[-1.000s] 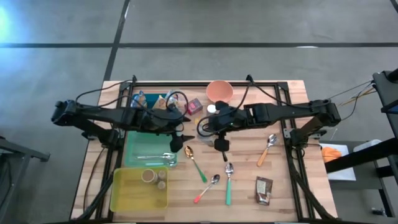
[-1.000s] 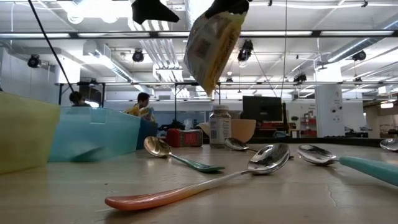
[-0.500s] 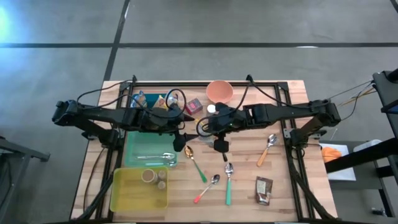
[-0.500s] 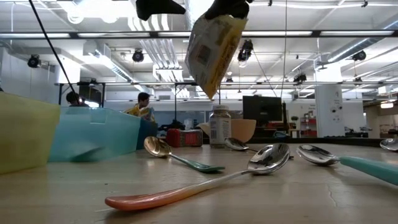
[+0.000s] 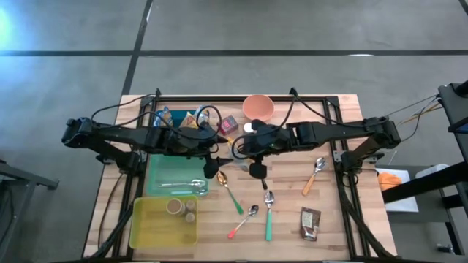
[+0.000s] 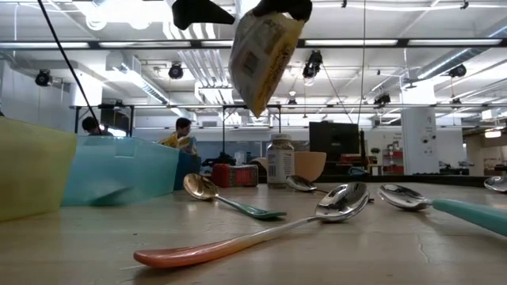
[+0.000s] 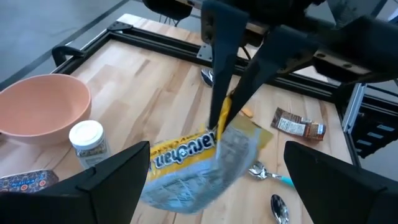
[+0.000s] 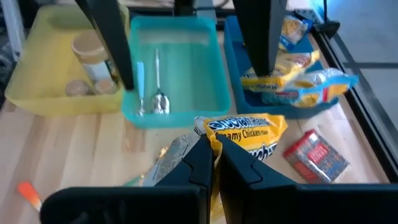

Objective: Pick & Place Food Item
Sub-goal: Put the yellow noodles packet into the blue bin

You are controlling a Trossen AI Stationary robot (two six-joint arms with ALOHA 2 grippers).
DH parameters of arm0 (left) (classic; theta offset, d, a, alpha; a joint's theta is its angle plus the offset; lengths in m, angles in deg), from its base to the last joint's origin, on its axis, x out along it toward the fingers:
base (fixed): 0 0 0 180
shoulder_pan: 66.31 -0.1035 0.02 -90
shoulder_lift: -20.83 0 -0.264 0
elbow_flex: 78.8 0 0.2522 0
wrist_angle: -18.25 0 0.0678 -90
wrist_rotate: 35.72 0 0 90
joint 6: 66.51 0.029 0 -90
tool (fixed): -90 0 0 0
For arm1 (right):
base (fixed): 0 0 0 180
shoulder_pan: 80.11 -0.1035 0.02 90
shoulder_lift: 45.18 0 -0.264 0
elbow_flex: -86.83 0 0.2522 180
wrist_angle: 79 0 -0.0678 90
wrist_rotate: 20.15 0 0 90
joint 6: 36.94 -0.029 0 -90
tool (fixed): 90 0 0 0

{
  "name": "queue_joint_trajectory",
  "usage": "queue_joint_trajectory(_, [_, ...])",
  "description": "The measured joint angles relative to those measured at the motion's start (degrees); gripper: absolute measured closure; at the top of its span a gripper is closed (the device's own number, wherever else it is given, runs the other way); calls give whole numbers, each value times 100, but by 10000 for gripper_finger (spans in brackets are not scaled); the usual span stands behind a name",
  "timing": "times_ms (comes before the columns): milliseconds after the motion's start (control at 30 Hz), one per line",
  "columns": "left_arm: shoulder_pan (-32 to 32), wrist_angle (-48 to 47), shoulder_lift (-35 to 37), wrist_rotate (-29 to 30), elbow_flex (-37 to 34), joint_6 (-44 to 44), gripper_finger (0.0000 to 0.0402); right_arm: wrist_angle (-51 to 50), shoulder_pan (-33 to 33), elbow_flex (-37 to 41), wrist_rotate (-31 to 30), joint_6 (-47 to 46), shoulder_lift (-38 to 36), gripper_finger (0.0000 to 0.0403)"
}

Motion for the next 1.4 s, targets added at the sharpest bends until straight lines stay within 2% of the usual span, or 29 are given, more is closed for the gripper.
queue_joint_trajectory(300, [0, 90, -19, 1, 0, -12, 24, 594, 0, 0, 242, -93, 0, 391])
queue_joint_trajectory(633, [-2, 87, -20, -7, 0, 486, 24, 1023, -17, 0, 585, -112, 2, 391])
queue_joint_trajectory(900, [1, 105, -20, -443, 0, 963, 25, 1120, -20, 35, 845, -138, 4, 391])
queue_joint_trajectory(1100, [13, 105, -20, -556, 0, 1075, 29, 1146, -17, 43, 988, -153, 4, 391])
queue_joint_trajectory(1233, [13, 105, -20, -557, 0, 1157, 63, 1145, -17, 57, 1013, -155, 4, 391])
queue_joint_trajectory(1400, [13, 105, -20, -558, 0, 1178, 146, 1147, -17, 57, 1014, -154, 4, 391])
